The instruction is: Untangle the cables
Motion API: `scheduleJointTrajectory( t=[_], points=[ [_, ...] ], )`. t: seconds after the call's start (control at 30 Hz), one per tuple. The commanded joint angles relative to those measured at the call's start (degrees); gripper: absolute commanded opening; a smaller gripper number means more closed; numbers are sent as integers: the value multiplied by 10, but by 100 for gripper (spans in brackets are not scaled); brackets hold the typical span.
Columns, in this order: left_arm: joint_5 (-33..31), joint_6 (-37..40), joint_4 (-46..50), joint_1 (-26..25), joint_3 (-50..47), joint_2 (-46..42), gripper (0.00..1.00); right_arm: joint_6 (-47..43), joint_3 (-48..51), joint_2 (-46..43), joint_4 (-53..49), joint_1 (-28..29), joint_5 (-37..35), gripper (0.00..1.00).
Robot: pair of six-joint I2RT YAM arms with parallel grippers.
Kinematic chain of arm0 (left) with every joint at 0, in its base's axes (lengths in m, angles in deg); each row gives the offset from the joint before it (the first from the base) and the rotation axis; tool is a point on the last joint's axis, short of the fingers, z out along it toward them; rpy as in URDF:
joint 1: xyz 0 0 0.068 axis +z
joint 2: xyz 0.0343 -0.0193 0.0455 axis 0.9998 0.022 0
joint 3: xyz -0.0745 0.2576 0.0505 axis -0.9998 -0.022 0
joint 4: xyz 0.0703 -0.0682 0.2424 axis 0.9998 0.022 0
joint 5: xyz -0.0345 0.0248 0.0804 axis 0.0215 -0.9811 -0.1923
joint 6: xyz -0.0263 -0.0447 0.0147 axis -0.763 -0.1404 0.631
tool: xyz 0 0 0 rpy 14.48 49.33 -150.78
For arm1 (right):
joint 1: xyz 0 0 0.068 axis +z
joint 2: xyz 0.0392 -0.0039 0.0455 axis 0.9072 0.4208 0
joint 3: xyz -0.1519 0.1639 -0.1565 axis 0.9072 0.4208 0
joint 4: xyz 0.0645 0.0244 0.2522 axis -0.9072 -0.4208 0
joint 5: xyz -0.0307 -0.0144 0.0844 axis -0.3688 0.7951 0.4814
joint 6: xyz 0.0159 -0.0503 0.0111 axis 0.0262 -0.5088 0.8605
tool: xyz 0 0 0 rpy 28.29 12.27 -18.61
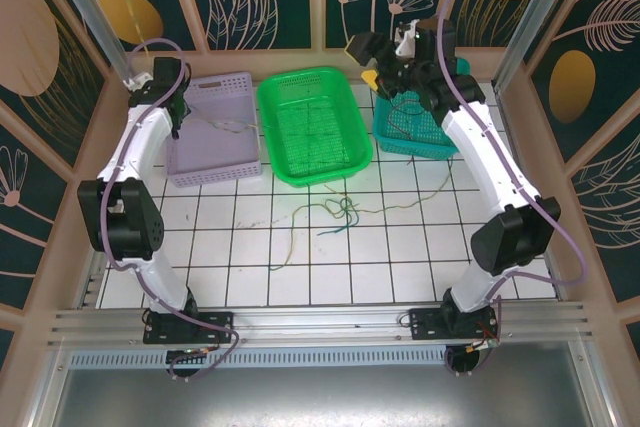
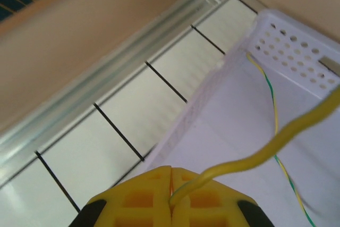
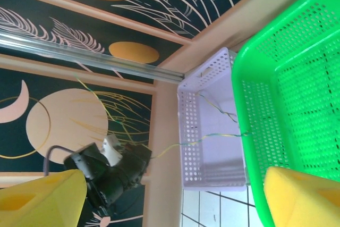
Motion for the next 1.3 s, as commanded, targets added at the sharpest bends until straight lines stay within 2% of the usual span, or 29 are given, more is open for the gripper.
scheduleJointTrajectory(
  t=[0.0,0.13,0.3,0.43,0.6,0.73,0.93,1.13,1.27],
  points=[
    [-98,31,-17,1,44,-14,0,4,43,-36,27,12,2,87],
    [-164,64,-25,7,86,19,0,11,97,-66,40,22,-3,86],
    [-192,103,-50,8,102,81,0,16,144,-95,42,32,-7,86],
    [-130,128,-92,7,54,99,0,13,168,-111,36,32,-11,86],
    [-87,167,-98,0,-33,84,0,5,180,-117,29,32,-10,86],
    [-45,197,-58,-3,-80,70,0,6,194,-117,35,32,-5,86],
    [42,221,56,-3,-59,106,0,17,213,-117,56,34,2,84],
    [116,245,127,-3,-16,143,0,18,221,-119,61,36,6,84],
    [142,262,184,-3,24,183,0,20,235,-129,66,37,5,83]
  ],
)
